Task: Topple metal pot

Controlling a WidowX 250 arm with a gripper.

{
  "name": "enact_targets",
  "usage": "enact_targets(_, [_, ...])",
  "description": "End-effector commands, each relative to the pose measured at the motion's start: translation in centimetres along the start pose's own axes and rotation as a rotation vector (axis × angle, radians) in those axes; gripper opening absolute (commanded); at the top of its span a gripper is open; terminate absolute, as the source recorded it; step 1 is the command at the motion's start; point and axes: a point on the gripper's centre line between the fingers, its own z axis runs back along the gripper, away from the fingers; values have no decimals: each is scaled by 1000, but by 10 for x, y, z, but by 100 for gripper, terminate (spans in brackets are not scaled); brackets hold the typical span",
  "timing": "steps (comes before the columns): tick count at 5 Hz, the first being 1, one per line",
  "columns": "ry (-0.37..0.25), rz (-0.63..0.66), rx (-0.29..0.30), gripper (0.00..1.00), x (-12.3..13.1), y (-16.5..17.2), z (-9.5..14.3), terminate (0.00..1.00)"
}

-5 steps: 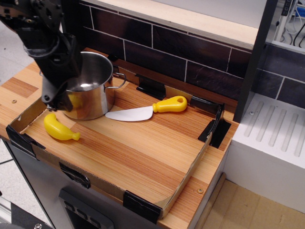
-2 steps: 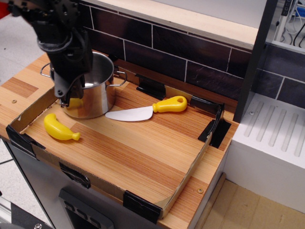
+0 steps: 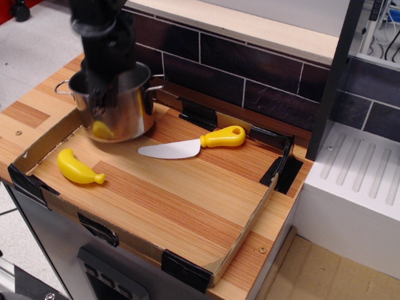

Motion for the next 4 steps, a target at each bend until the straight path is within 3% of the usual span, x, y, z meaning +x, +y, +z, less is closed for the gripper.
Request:
enact_targets(1, [5, 27, -172, 0, 0, 33, 35, 0])
enact_targets(2, [17, 13, -236, 0, -3, 29, 45, 0])
enact_targets(3, [57, -22, -402, 0, -6, 22, 47, 0])
enact_targets(4, [59, -35, -536, 0, -6, 20, 48, 0])
